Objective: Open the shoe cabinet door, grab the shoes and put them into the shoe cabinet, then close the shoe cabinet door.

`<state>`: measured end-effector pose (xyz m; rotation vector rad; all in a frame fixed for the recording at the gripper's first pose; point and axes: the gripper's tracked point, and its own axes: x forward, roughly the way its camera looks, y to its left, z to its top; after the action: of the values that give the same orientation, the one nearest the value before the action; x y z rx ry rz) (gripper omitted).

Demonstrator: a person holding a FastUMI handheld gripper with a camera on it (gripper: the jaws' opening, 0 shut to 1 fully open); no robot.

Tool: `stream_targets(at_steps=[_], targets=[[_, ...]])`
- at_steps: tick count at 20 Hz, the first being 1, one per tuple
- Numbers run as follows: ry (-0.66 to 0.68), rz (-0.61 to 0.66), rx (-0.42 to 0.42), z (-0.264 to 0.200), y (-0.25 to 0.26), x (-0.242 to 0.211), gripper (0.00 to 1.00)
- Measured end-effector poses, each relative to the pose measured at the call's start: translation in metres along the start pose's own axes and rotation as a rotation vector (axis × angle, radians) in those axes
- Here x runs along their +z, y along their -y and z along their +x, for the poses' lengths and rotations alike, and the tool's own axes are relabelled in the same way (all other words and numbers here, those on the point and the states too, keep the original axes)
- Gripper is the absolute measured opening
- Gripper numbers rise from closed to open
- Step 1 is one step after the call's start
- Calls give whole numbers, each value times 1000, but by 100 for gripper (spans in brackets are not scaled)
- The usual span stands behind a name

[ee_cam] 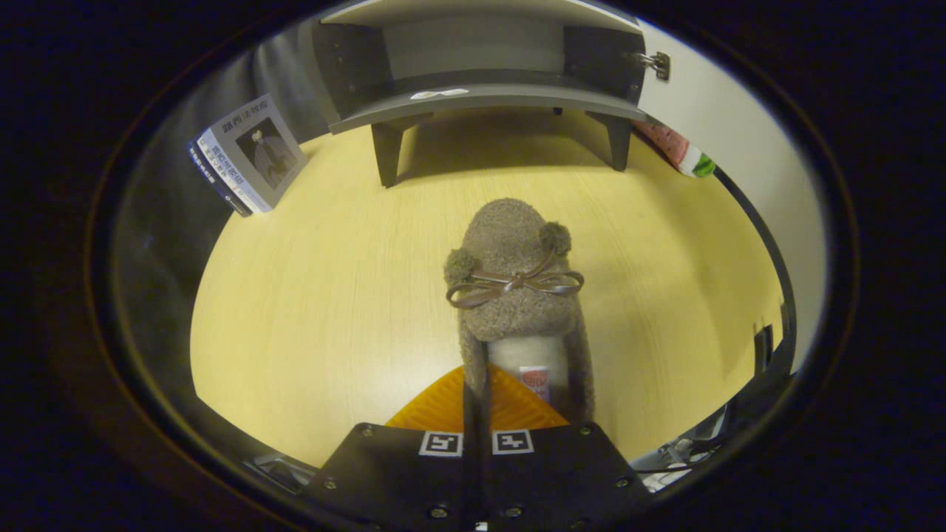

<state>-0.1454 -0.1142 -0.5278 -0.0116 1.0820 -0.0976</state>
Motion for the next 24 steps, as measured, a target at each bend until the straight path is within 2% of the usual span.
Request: stream_targets(at_steps=[10, 20, 24], targets=[[203, 20, -41, -56, 33, 80, 0], [571, -64, -143, -168, 56, 243, 0], [691, -95, -166, -194, 55, 305, 0]])
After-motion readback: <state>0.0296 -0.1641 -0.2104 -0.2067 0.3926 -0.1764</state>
